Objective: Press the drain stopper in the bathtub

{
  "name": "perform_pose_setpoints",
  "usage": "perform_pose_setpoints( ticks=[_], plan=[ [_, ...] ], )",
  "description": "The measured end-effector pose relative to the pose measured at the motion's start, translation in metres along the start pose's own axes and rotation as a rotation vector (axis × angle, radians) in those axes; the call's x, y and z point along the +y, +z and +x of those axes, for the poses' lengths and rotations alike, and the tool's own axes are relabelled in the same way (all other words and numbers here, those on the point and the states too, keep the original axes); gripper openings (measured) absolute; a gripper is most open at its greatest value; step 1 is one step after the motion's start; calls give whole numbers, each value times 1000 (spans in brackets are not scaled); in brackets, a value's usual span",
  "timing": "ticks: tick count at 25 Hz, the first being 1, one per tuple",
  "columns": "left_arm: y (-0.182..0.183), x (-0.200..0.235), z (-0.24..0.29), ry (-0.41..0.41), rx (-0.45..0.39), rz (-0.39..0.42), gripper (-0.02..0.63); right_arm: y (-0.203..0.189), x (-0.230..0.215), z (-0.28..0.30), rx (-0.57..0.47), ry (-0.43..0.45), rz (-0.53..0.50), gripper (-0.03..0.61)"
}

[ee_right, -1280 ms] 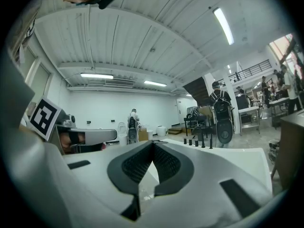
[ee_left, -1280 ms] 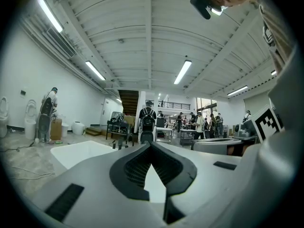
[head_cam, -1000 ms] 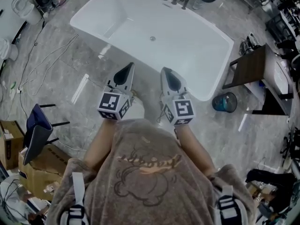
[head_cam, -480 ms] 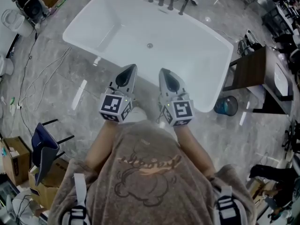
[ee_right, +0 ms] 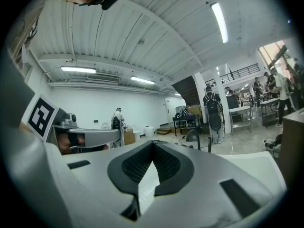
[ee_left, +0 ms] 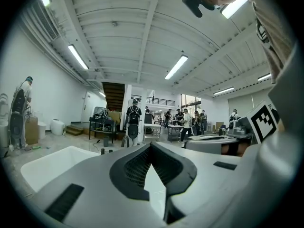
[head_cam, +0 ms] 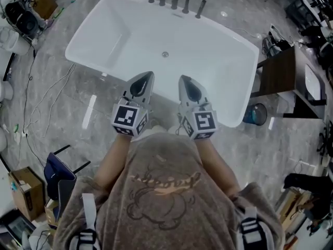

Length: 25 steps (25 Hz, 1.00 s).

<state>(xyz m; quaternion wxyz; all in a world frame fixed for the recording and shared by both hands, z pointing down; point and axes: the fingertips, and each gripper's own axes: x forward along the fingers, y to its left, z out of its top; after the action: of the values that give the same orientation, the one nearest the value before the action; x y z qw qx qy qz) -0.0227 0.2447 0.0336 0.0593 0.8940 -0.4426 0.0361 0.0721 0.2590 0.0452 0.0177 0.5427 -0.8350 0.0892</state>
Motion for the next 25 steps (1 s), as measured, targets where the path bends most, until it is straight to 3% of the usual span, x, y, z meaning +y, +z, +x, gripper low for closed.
perform_pose_setpoints(
  ticks=[9, 25],
  plan=[
    [3, 8, 31, -10, 1, -4, 2, 3, -23, 22, 18, -7, -1, 3],
    [10, 40, 125, 42, -18, -8, 2, 8, -83, 105, 34, 90, -27, 3]
  ],
)
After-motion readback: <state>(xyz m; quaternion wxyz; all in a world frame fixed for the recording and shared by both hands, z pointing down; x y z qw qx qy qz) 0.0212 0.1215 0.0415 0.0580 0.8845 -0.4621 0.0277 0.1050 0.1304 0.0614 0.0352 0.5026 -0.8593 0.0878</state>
